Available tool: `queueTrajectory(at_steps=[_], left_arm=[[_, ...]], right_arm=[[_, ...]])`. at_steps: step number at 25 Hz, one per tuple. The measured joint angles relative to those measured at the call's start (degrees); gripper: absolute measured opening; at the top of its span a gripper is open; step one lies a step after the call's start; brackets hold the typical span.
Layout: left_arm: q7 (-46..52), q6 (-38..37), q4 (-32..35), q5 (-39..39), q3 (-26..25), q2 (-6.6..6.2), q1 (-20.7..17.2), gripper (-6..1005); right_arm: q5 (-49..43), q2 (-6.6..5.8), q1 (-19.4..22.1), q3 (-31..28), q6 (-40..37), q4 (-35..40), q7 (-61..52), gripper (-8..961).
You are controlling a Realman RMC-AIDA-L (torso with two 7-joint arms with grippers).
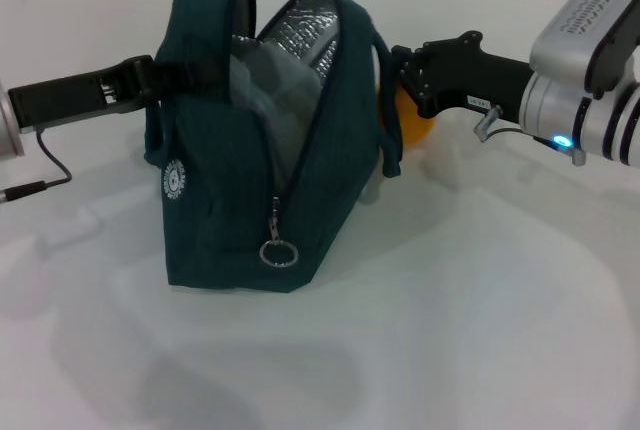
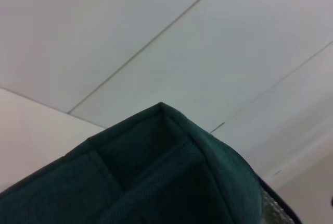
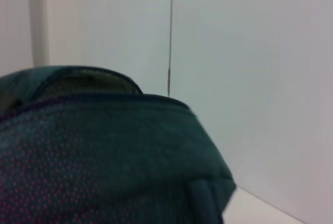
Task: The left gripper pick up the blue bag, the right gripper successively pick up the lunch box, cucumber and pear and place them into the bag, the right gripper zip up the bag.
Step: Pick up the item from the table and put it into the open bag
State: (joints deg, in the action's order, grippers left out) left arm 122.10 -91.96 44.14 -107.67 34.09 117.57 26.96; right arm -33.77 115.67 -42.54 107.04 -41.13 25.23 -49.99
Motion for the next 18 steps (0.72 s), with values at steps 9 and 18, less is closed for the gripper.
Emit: queueTrajectory(at_steps=[9, 18], left_arm=[[-0.04, -2.33, -0.02, 0.83, 0.05, 0.02, -0.67, 33], [-0.26, -2.58, -0.09, 0.89, 0.33, 0.21, -0.68, 33]], right_arm=[[-4.93, -0.51, 3.93, -5.91, 1.83, 5.86, -0.35, 21], [-15.71, -0.44, 12.44, -13.66, 1.22, 21.88, -3.25, 22]])
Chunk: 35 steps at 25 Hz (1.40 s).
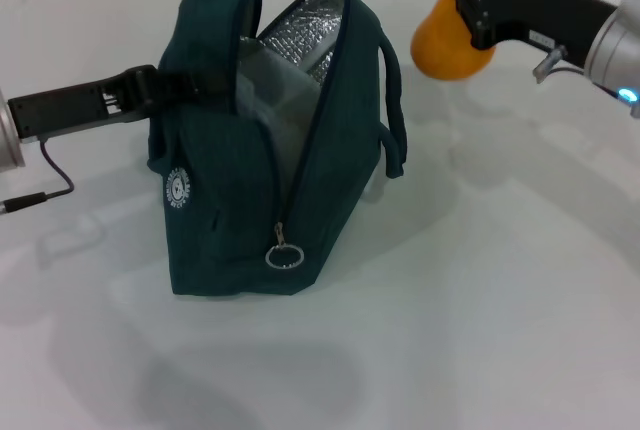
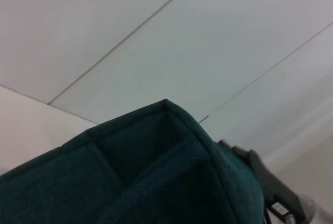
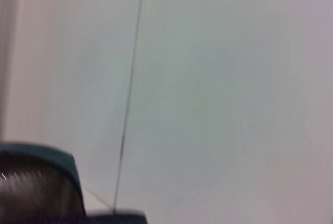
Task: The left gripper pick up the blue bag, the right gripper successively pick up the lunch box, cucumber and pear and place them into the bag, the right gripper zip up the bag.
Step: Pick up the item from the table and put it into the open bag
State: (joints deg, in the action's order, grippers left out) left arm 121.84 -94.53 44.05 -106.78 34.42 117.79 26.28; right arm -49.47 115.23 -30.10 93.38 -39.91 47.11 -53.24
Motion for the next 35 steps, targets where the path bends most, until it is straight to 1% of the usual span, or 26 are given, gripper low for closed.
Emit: queueTrajectory(at_steps=[4, 8, 11, 15, 18, 23, 32, 35], left_arm=[[-0.61, -0.02, -0.24, 0.0, 0.08, 0.05, 0.0, 33], [-0.73, -0.04, -0.36, -0.19, 0.11, 0.07, 0.0, 33], [-1.1, -0.04, -0.37, -0.28, 0.12, 0.07, 0.0, 33], [-1.52, -0.04, -0.37, -0.3, 0.12, 0.19, 0.06, 33], [-1.91, -0.04, -0.37, -0.31, 0.12, 0.24, 0.26, 33], [-2.06, 0.01, -0.37, -0.26, 0.12, 0.3, 0.52, 33], [-2.77, 0.37, -0.22, 0.04, -0.5, 0.34, 0.1, 33], [-2.92, 0.4, -0.34, 0.26, -0.91, 0.37, 0.02, 33]], right_arm=[[-0.37, 0.12, 1.39, -0.1, -1.56, 4.94, 0.12, 22], [-0.4, 0.22, 1.62, 0.31, -2.83, 8.86, 0.14, 21], [-0.42, 0.26, 1.34, 0.7, -3.76, 11.51, 0.15, 22], [-0.44, 0.33, -0.08, 1.97, -4.59, 14.13, 0.16, 21], [-0.46, 0.43, -2.19, 3.59, -4.65, 14.37, 0.07, 21], [-0.46, 0.62, -4.45, 6.75, -4.81, 13.86, -0.11, 22], [-0.06, 0.69, -4.18, 10.48, -4.98, 12.8, -0.85, 21], [-0.03, 0.69, -4.06, 11.06, -6.16, 11.58, -2.25, 22]])
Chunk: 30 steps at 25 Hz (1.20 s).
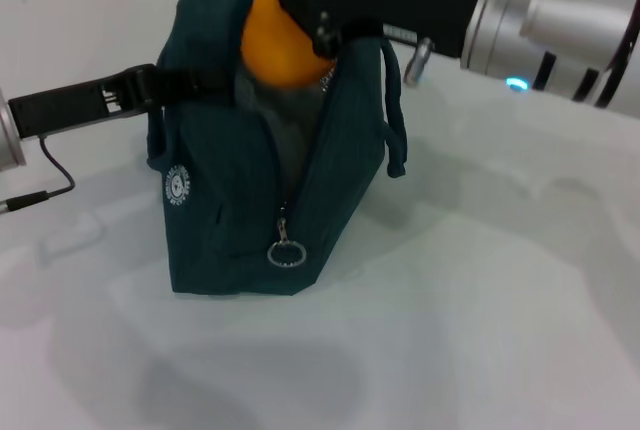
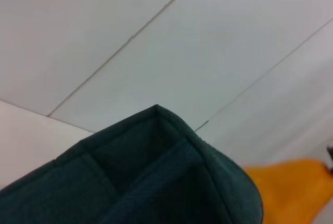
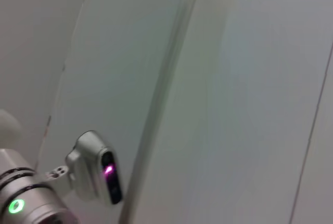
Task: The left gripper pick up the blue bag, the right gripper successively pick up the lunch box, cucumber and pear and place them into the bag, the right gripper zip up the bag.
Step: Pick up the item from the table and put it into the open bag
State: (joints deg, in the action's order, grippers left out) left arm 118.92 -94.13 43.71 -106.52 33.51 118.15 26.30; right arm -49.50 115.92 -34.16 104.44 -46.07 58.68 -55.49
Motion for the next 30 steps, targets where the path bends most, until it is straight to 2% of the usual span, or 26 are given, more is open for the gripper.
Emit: queueTrajectory(at_steps=[30], left_arm=[[-0.62, -0.16, -0.12, 0.56, -0.02, 0.14, -0.64, 33]], right_arm=[[1.53, 0.15, 0.59, -0.56, -10.95, -10.29, -3.8, 21]])
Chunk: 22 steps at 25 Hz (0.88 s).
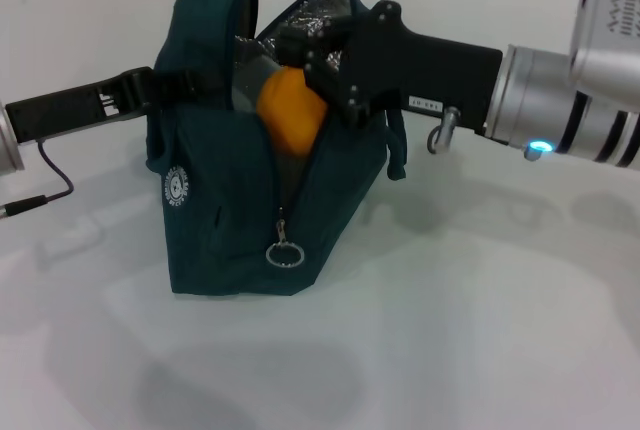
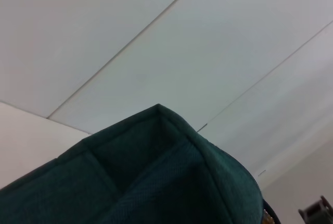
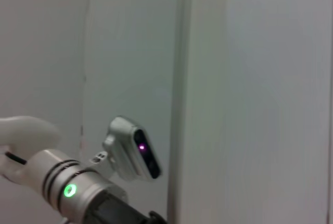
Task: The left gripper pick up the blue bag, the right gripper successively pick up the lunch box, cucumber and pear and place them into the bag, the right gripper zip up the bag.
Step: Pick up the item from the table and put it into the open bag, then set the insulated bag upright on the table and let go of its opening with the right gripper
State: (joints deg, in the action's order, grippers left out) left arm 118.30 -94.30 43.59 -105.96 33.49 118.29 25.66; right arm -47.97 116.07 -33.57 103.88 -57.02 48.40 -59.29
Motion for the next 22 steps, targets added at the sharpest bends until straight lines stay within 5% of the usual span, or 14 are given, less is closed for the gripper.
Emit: queueTrajectory(at_steps=[6, 15, 22], left_arm=[[-0.07, 0.05, 0.0, 0.0, -0.01, 0.0, 0.07, 33], [-0.09, 0.16, 0.0, -0.05, 0.01, 0.0, 0.09, 33], [-0.1, 0.18, 0.0, -0.05, -0.01, 0.0, 0.26, 33]], right_arm=[[-0.04, -0.14, 0.05, -0.73, -2.17, -1.47, 0.24, 60], [-0.28, -0.58, 3.63, -6.76, -6.15, -1.7, -0.1, 329], [-1.34, -3.18, 8.94, -13.03, -12.91, -2.96, -0.1, 476]])
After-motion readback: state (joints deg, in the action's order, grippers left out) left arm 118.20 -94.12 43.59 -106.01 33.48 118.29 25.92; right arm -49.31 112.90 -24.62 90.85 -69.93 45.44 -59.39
